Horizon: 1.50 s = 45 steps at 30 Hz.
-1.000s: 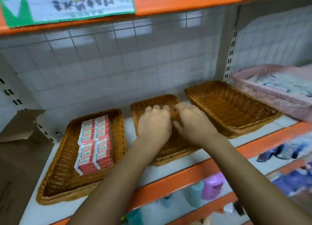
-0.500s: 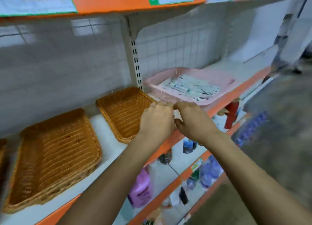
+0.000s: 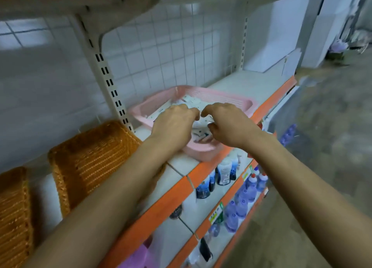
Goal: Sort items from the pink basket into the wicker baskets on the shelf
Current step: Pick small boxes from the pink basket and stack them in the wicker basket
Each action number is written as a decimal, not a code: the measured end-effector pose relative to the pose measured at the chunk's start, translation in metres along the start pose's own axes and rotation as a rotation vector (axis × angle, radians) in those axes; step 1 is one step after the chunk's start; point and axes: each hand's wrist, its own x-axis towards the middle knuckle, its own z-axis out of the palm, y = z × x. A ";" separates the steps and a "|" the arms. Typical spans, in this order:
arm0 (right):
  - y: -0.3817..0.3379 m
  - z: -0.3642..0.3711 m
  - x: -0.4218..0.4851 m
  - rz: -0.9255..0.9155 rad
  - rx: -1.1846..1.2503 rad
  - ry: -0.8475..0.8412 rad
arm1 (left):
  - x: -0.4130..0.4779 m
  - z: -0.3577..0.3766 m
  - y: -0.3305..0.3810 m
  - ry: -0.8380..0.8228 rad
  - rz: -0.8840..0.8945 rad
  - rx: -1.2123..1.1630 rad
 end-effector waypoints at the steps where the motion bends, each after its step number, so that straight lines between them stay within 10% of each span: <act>1: 0.005 0.002 0.010 -0.014 -0.015 -0.037 | 0.009 0.005 -0.005 -0.028 -0.006 0.000; 16: 0.024 0.028 0.088 -0.375 -0.122 -0.867 | 0.075 0.056 -0.064 -0.449 -0.065 -0.015; 23: 0.029 0.041 0.098 -0.602 -0.262 -0.854 | 0.079 0.056 -0.080 -0.529 -0.192 -0.036; 34: 0.072 0.034 0.119 -0.448 -0.173 -0.666 | 0.087 0.068 -0.063 -0.713 -0.328 0.027; 45: 0.084 0.044 0.119 -0.420 0.006 -0.468 | 0.081 0.059 -0.042 -0.451 -0.531 -0.081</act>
